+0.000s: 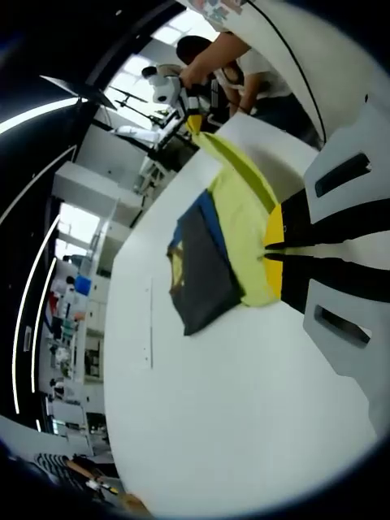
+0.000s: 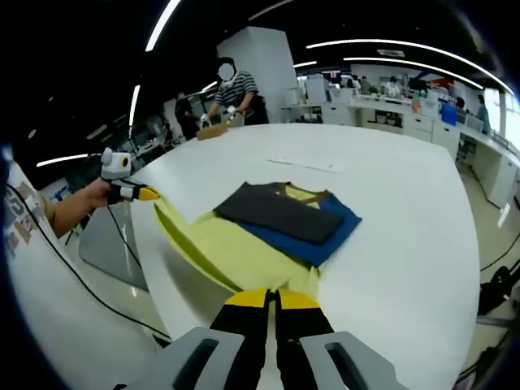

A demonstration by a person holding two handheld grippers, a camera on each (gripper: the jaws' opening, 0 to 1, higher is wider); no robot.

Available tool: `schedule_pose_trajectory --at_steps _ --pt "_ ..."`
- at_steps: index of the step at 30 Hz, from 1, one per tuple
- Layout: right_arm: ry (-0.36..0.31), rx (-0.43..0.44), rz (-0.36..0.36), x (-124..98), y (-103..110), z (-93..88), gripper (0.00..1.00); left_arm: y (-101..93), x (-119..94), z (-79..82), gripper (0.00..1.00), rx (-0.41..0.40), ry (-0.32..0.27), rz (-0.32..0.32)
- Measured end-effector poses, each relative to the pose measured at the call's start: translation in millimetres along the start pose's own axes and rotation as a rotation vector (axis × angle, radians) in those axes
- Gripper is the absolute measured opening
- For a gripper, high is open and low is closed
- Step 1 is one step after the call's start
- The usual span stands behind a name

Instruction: Fold the garment on the visible template until the final outline fits inside the template.

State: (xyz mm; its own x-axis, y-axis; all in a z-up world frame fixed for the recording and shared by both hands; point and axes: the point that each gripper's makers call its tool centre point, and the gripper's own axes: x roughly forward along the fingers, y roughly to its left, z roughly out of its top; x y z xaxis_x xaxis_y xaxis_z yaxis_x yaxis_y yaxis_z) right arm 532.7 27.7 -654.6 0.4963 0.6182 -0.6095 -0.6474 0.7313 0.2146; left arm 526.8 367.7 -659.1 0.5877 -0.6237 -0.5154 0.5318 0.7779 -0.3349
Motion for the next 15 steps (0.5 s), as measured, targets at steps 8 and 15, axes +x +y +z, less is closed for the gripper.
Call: schedule_pose_trajectory --at_steps 8,15 --pt "-0.006 0.001 -0.014 5.4 -14.0 11.7 0.0 6.8 8.9 17.0 0.0 0.023 -0.012 0.006" --pt "-0.014 0.008 -0.027 11.4 -24.6 21.3 0.0 15.0 18.8 32.1 0.0 0.022 -0.028 0.012"
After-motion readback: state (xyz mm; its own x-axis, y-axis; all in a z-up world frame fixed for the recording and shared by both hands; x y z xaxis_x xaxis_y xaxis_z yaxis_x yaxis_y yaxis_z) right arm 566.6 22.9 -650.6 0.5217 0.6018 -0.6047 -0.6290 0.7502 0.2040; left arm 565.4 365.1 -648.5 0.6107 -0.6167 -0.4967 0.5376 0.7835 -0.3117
